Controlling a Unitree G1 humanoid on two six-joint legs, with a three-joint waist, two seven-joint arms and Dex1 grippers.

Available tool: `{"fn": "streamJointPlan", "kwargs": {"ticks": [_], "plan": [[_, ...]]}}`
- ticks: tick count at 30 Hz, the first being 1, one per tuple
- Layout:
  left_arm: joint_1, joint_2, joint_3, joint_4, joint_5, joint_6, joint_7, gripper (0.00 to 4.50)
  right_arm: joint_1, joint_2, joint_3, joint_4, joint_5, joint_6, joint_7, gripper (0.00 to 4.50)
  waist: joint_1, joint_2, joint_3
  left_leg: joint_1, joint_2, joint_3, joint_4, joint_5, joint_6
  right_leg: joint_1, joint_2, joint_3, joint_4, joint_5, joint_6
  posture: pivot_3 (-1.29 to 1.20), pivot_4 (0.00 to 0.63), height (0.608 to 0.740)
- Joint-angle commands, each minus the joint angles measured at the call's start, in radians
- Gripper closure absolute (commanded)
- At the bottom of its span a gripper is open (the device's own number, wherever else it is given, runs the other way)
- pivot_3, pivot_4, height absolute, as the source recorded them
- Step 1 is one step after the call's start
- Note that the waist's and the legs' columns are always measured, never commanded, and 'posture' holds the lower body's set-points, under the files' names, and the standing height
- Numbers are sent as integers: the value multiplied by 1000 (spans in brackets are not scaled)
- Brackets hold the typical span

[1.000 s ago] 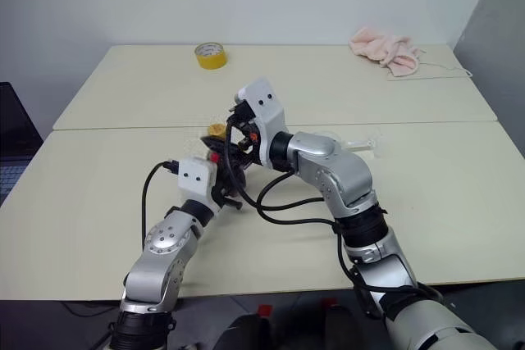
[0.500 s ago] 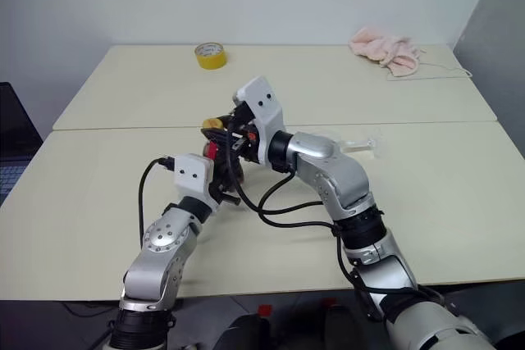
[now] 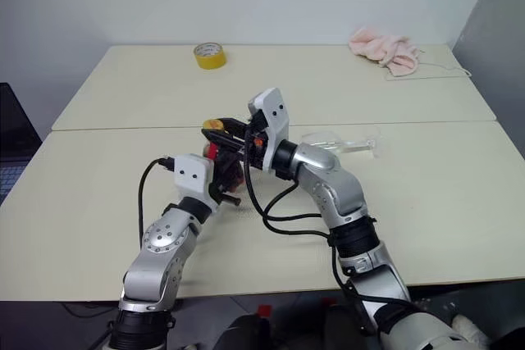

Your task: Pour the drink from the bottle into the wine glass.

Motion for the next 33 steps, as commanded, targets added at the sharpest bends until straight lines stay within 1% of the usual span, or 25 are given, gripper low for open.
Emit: {"fn": "streamJointPlan", "kwargs": {"ticks": [1, 11, 13, 16, 18, 21, 24, 26, 28, 29, 31, 33], "plan": [[-7, 1, 0, -36, 0, -10, -1, 3760, -4, 48, -25, -56, 91, 31, 9, 3258, 0, 0, 0, 0, 0, 0, 0, 0, 0, 0, 0, 0, 0, 0, 0, 0, 150, 740], [-8, 0, -3, -35, 0, -10, -3, 3761, 14, 75, -74, -101, 163, 122, -36, 3283, 0, 0, 0, 0, 0, 0, 0, 0, 0, 0, 0, 0, 0, 0, 0, 0, 150, 740], [-9, 0, -3, -35, 0, -10, -2, 3761, 13, 39, -33, -111, 93, 66, -30, 3290, 0, 0, 0, 0, 0, 0, 0, 0, 0, 0, 0, 0, 0, 0, 0, 0, 150, 740], [-8, 2, -2, -36, 0, -10, -1, 3761, 11, -30, 45, -113, -89, -115, -66, 3291, 1, 0, 0, 0, -1, 0, 0, 0, 0, 0, 0, 0, 0, 0, 0, 0, 150, 740], [-7, 1, -3, -37, 1, -11, 1, 3761, 15, -47, 55, -121, -125, -179, -76, 3291, 1, 0, 0, 0, -1, 0, 0, 0, 0, 0, 0, 0, 0, 0, 0, 0, 150, 740], [-7, 2, 0, -37, 0, -12, 2, 3761, 43, -101, 26, -220, -113, -189, -61, 3292, 0, 0, 0, 0, 0, 0, 0, 0, 0, 0, 0, 0, 0, 0, 0, 0, 150, 740], [-4, 1, 3, -41, -2, -15, 3, 3761, 109, -215, 11, -367, -105, -179, -15, 3292, 4, 0, 0, 0, 0, 0, 0, 0, 0, 0, 0, 0, -1, 0, 0, 0, 150, 740], [-1, 0, 5, -43, -3, -19, 4, 3761, 160, -281, -15, -440, -89, -155, -9, 3293, 8, 0, 0, -1, -1, 0, 1, 0, 0, 1, -1, 0, -1, 0, 0, 0, 150, 740], [0, -2, 7, -44, -4, -22, 4, 3761, 197, -323, -37, -480, -75, -133, -14, 3293, 9, 0, 0, 0, -1, 0, 1, 0, 0, 1, 0, 0, -1, 0, 0, 0, 150, 740], [1, -3, 10, -44, -6, -24, 6, 3761, 230, -342, -66, -500, -62, -114, -27, 3293, 10, 0, 0, 0, 0, 0, 1, 0, 0, 1, 0, 0, -1, 0, 0, 0, 150, 740], [-1, -6, 19, -42, -10, -31, 8, 3761, 349, -388, -158, -522, -44, -58, -68, 3294, 13, 0, 0, 0, 0, 0, 0, 0, 0, 1, 0, 0, -1, 0, 0, 0, 150, 740], [-4, -8, 25, -39, -13, -36, 8, 3761, 446, -411, -229, -523, -37, -26, -109, 3294, 23, -1, 0, 0, 0, 0, 0, 0, 0, 3, 0, 0, -2, 0, 0, 0, 150, 740]]}}
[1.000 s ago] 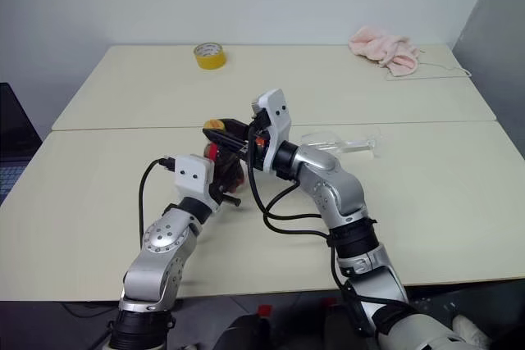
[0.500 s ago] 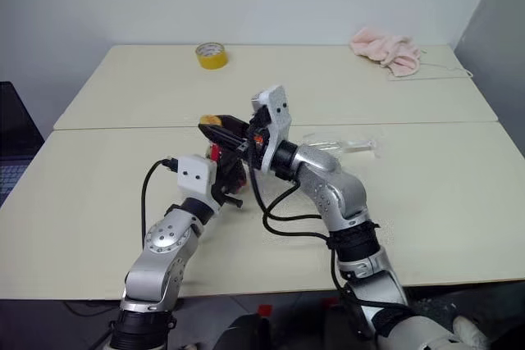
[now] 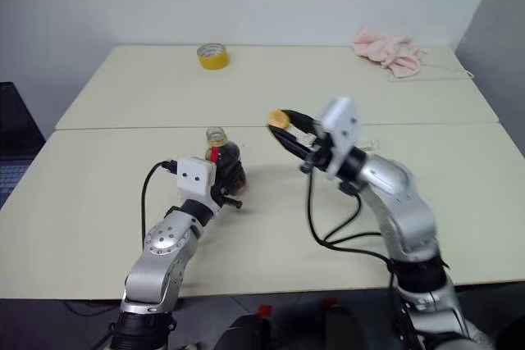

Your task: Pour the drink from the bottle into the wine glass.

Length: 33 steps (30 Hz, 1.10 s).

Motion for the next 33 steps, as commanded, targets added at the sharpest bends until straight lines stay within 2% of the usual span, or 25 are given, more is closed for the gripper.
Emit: {"fn": "streamJointPlan", "kwargs": {"ticks": [1, 4, 9, 16, 22, 26, 30, 33], "plan": [[-13, 0, 31, -41, -9, -40, 7, 3761, 117, -26, -127, -21, 32, 57, -72, 3294, 9, 0, 0, 0, -1, 1, 0, 0, 0, 0, 0, 1, 0, 0, 0, 0, 150, 740], [-21, -2, 34, -34, -8, -43, 1, 3761, 261, -67, -176, 5, 0, 31, -72, 3294, 11, 0, 0, 0, -1, 2, 1, 0, 0, 0, 0, 1, 0, 0, 0, 0, 150, 740], [-34, -4, 37, -23, -9, -48, -3, 3761, 407, -102, -204, 59, -46, -60, -70, 3294, 8, 0, 0, 1, 0, 2, 0, 0, 0, 1, 1, 1, 0, 0, 0, 0, 150, 740], [-43, -3, 33, -11, -10, -61, -12, 3761, 455, -108, -216, 157, -78, -107, -93, 3294, 9, 0, 0, 2, 0, 2, 1, 0, 0, 2, 1, 1, 0, 0, 0, 0, 150, 740], [-45, -4, 33, -10, -8, -62, -11, 3761, 461, -112, -206, 183, -56, -80, -66, 1339, 10, 0, 0, 2, 0, 1, 1, 0, 0, 3, 1, 1, -1, 0, 0, 0, 150, 740], [-43, -6, 34, -7, -8, -64, -7, 3761, 495, -157, -175, 173, -55, -60, -1, 32, 11, 0, 0, 4, 0, 0, 1, 0, 0, 7, 1, 0, -3, 0, 0, 0, 150, 740], [-45, -7, 42, -2, -7, -70, 0, 3761, 525, -232, -151, 123, -54, -79, 75, 0, 14, 0, 0, 6, 0, -2, 1, 0, 0, 12, 1, -2, -7, 0, 0, 0, 150, 740], [-67, -10, 69, 33, -15, -90, 14, 3761, 463, -234, -142, 47, -50, -117, 65, 0, 13, 0, 0, 6, 0, -2, 1, 0, 0, 12, 1, -2, -8, 0, 0, 0, 150, 740]]}}
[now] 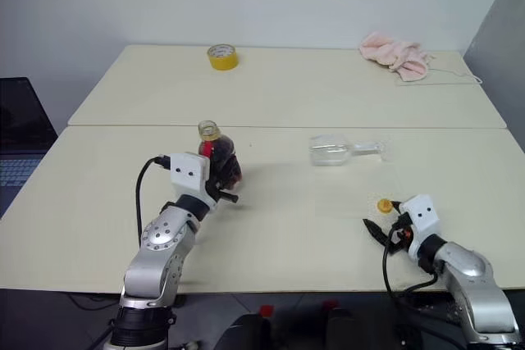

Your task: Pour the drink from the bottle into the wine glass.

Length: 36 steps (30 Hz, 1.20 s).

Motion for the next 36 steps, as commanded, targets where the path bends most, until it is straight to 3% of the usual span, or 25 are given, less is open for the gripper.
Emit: {"fn": "streamJointPlan", "kwargs": {"ticks": [1, 8, 16, 36], "plan": [[-55, -6, 45, 19, -19, -63, 15, 3761, -93, 17, 31, -133, 14, -36, -7, 0, -4, 0, 0, 0, 0, 0, 0, 0, 0, 0, 0, 0, 0, 0, 0, 0, 150, 740], [-154, 17, 133, 171, -63, -119, 2, 3761, -310, 84, 185, -284, 95, 168, -36, 0, -3, 0, 0, 0, 1, -1, -1, 0, 0, -1, 1, -1, -1, 0, 0, 0, 150, 740], [-252, 36, 195, 384, -69, -223, 11, 3761, -518, 177, 284, -251, 117, 310, -74, 0, 0, -1, 1, -1, -1, -2, 1, 0, 0, -1, -1, -2, 0, 0, 0, 0, 150, 740], [-371, 66, 217, 742, -44, -416, 60, 3761, -589, 268, 354, -221, 103, 318, -82, 0, -7, -1, 0, -3, -1, -1, 1, 0, 0, -6, -1, -1, 2, 0, 0, 0, 150, 740]]}}
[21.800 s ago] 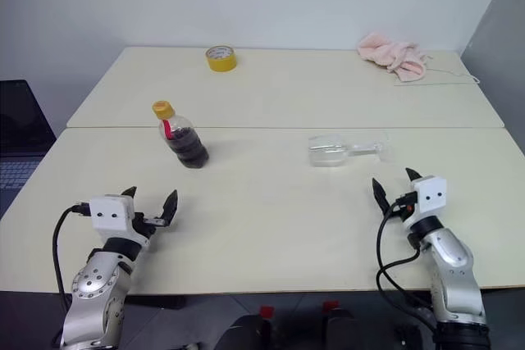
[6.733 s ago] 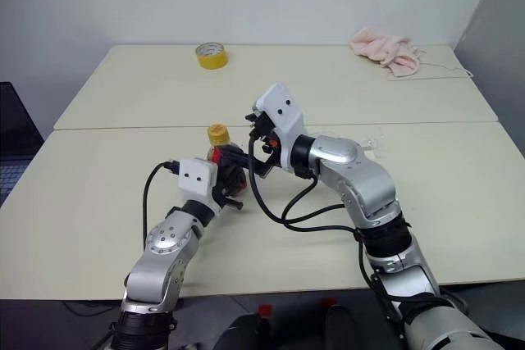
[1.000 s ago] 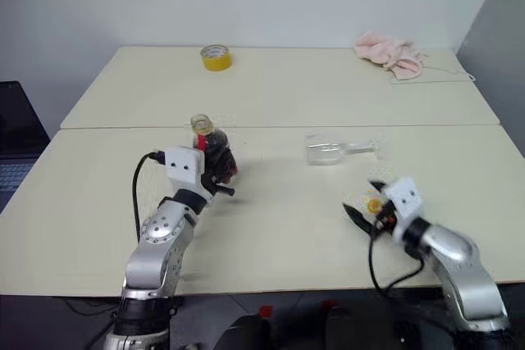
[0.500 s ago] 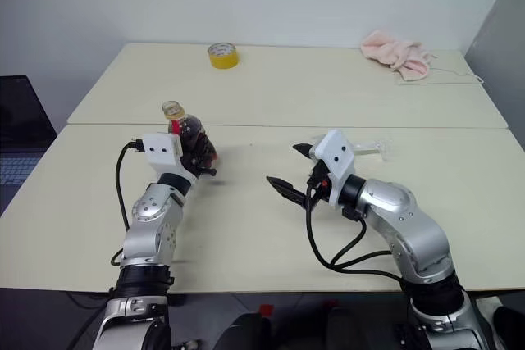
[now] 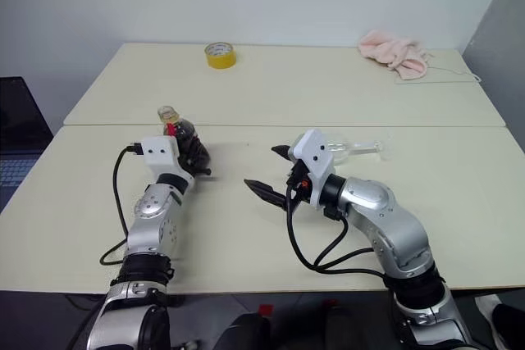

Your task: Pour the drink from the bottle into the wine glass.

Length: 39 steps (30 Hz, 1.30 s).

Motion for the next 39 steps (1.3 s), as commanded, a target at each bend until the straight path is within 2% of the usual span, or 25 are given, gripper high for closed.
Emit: {"fn": "streamJointPlan", "kwargs": {"ticks": [1, 2, 12, 14, 29, 33, 39], "plan": [[-44, 7, 7, 29, 1, -56, 9, 3761, -17, 6, -4, -31, 11, -6, -5, 0, 0, 0, 0, 0, 0, 0, 0, 0, 0, 0, 0, 0, 0, 0, 0, 0, 150, 740], [-47, 6, 8, 36, 0, -59, 10, 3761, -18, 6, -4, -32, 12, -5, -6, 0, 0, 0, 0, 0, 0, 0, 0, 0, 0, 0, 0, 0, 0, 0, 0, 0, 150, 740], [-5, 12, 25, -17, -32, -55, -8, 512, -16, -2, -2, -37, 15, -3, 0, 0, -1, 0, 0, 0, 0, 0, 0, 0, 0, 0, 0, 0, 1, 0, 0, 0, 150, 740], [23, 11, 24, -56, -35, -44, -10, 23, -15, -5, -1, -38, 14, -8, 4, 0, -1, 0, 0, 0, 0, 0, 0, 0, 0, 0, 0, 0, 1, 0, 0, 0, 150, 740], [283, 19, 33, -457, -56, 146, -5, 23, 35, -83, -21, -76, 8, -31, 33, 0, 0, 0, 0, 0, 0, 0, -1, 0, 0, 0, 0, 1, 1, 0, 0, 0, 150, 740], [441, 38, 36, -656, -67, 254, -13, 23, 112, -146, -65, -113, 3, -31, 40, 0, 0, 0, 0, 1, 1, 1, -2, 0, 0, 0, 0, 1, -1, 0, 0, 0, 150, 740], [552, 145, -81, -858, -95, 325, -200, 23, 218, -201, -125, -148, -22, -61, 17, 0, 9, 0, 0, 1, 1, 0, -1, 0, 0, 1, 1, 1, -1, 0, 0, 0, 150, 740]]}}
